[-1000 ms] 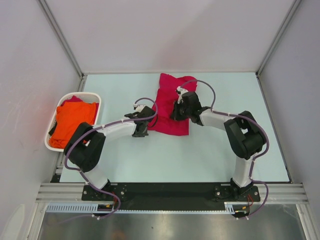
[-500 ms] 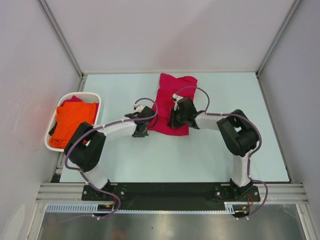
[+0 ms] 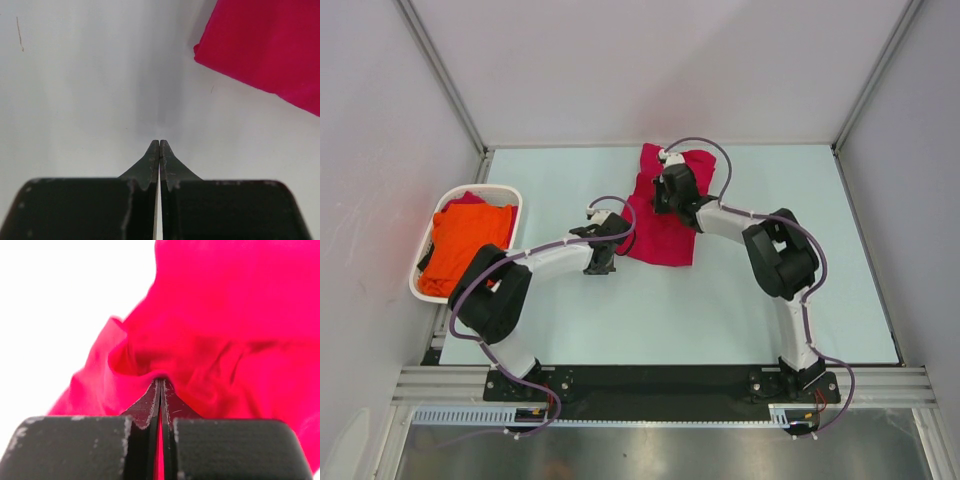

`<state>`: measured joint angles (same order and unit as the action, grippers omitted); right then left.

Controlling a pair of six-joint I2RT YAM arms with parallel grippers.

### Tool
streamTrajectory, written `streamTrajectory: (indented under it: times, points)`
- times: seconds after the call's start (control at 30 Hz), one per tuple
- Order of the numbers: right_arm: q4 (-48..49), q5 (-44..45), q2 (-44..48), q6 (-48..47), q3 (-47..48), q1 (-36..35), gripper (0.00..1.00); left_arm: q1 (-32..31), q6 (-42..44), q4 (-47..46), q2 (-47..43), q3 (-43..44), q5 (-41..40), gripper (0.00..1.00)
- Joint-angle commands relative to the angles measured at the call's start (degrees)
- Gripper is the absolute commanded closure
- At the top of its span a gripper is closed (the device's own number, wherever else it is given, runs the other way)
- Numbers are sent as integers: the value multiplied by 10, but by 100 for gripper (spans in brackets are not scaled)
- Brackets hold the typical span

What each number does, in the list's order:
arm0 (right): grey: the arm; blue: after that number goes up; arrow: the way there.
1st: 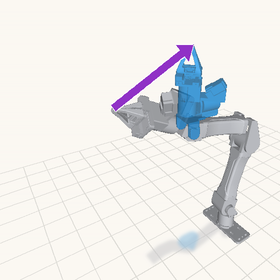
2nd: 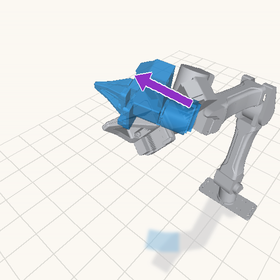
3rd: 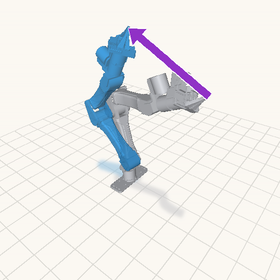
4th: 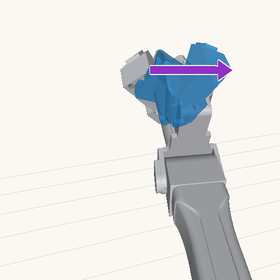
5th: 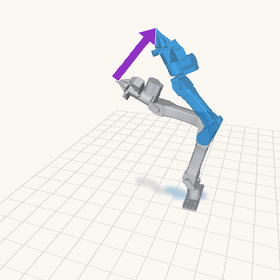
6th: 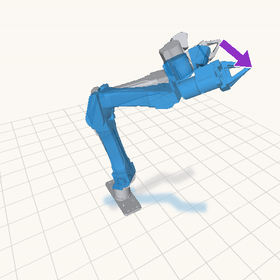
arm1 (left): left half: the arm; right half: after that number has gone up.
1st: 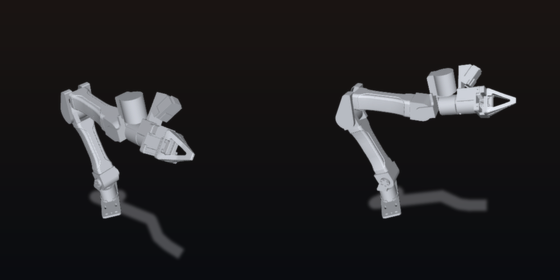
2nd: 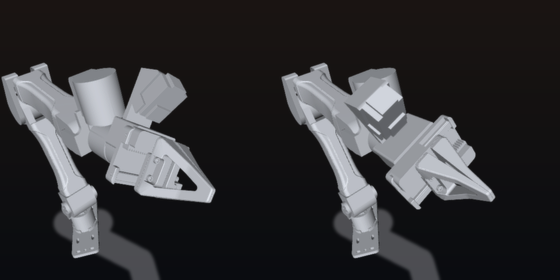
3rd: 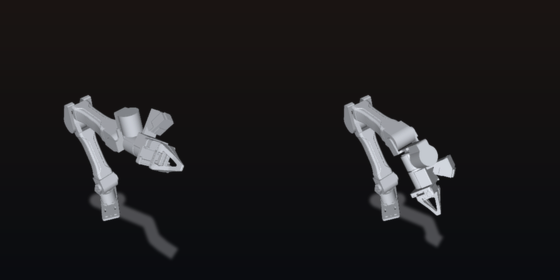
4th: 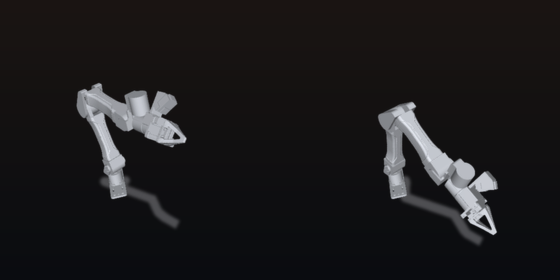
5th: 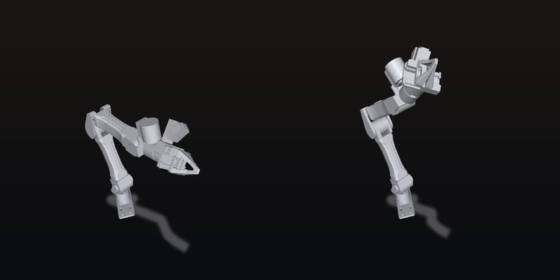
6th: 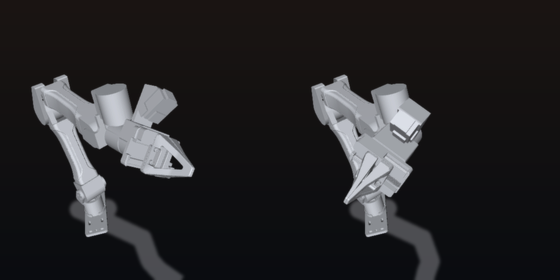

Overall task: Fold and stack the t-shirts
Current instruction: Fold the folded rectangular tshirt in 1/3 of the way

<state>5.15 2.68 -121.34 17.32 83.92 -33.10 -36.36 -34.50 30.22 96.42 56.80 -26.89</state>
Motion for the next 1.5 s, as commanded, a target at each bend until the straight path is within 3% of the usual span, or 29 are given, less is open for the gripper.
streamTrajectory:
  times: [0.0,0.2,0.3,0.33,0.37,0.4,0.43,0.47,0.5,0.53,0.63,0.7,0.83,0.97,1.1,1.33,1.47]
  points:
    - [29,58,-18,-29,51,12,100,-4,-8,0,-11,7,-18,100]
    - [9,119,-95,-40,107,15,100,-5,-7,6,-12,18,-23,99]
    - [80,159,-5,-30,1,13,97,-5,-5,8,-50,18,-48,90]
    - [101,163,29,-33,-79,13,93,-5,-5,1,-66,12,-58,87]
    - [120,171,113,-36,-112,16,89,-5,-1,-9,-102,5,-70,74]
    - [129,179,150,-35,-145,19,62,-5,4,-22,-122,-3,-76,62]
    - [123,184,192,-31,-169,24,50,-4,15,-54,-141,-24,-81,49]
    - [111,185,259,-23,-209,39,41,-4,23,-74,-182,-36,-83,25]
    - [77,176,296,-11,-227,49,25,-4,31,-95,-199,-48,-83,11]
    - [66,133,327,16,-247,62,21,0,47,-136,-213,-68,-79,0]
    - [22,48,435,79,-333,134,16,26,68,-173,-222,-67,-17,0]
    - [4,3,491,100,-388,182,16,37,73,-166,-177,-46,-2,0]
    - [-15,-106,496,134,-442,226,16,45,81,-92,-46,71,18,0]
    - [43,-209,447,188,-487,248,17,47,78,-80,48,132,48,0]
    - [98,-299,386,225,-509,255,18,62,71,-98,60,140,82,0]
    - [213,-376,262,281,-511,242,21,72,75,-97,90,145,98,0]
    - [227,-381,202,293,-482,207,23,71,73,-96,102,141,106,0]
